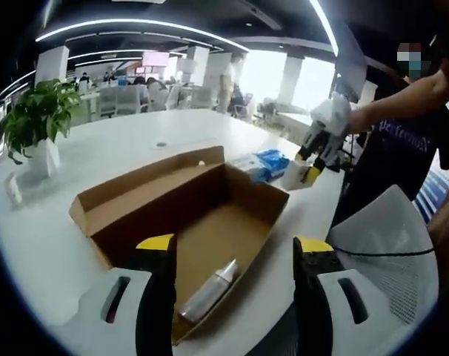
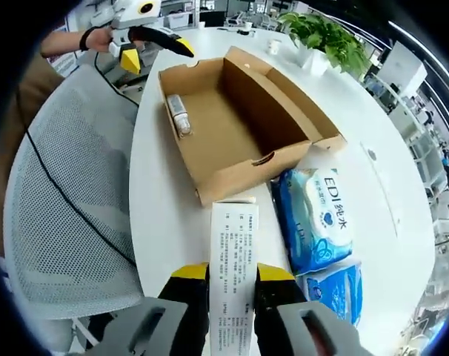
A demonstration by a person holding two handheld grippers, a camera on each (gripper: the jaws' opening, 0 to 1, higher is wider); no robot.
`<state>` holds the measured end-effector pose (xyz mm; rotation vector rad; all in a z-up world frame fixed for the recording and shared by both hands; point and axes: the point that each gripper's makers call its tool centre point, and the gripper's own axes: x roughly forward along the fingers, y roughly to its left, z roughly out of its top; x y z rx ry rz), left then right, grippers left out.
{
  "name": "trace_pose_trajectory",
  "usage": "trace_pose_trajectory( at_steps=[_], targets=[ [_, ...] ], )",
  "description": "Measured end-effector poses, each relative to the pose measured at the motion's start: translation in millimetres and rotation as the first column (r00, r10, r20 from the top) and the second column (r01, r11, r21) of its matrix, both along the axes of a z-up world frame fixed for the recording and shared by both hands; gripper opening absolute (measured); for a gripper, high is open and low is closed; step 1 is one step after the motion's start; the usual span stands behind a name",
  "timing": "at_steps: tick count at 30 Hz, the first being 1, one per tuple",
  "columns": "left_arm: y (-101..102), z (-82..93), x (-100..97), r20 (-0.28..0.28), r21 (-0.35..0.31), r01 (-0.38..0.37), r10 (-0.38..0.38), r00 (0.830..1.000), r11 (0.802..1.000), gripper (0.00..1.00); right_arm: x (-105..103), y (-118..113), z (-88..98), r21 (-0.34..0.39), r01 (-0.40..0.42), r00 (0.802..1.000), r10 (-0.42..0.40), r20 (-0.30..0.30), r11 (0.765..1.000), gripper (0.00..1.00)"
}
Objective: Operate the shoe box by opening the lid, removing the specified soft item, and placing it in the target area until the item is outside and the box remains undamaged.
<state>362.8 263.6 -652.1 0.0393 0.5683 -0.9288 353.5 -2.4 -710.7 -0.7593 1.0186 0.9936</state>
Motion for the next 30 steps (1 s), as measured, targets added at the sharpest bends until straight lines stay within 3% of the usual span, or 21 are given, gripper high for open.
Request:
trace_pose_trajectory(
  at_steps=[9, 30],
  targets=[
    [-1, -2.1, 6.6, -0.007, 0.006, -0.012, 0.012, 1.000, 1.000, 0.63, 9, -23, 1.1, -0.013, 0.022, 1.000, -0.022, 0.000, 1.000, 0.17],
    [13, 0.9, 17.6, -0.008, 0.021, -0.094, 0.094, 0.996, 0.995, 0.63, 70, -76, 19.9, -0.085, -0.016, 1.000, 0.018, 0.023, 0.996, 0.17]
  ],
)
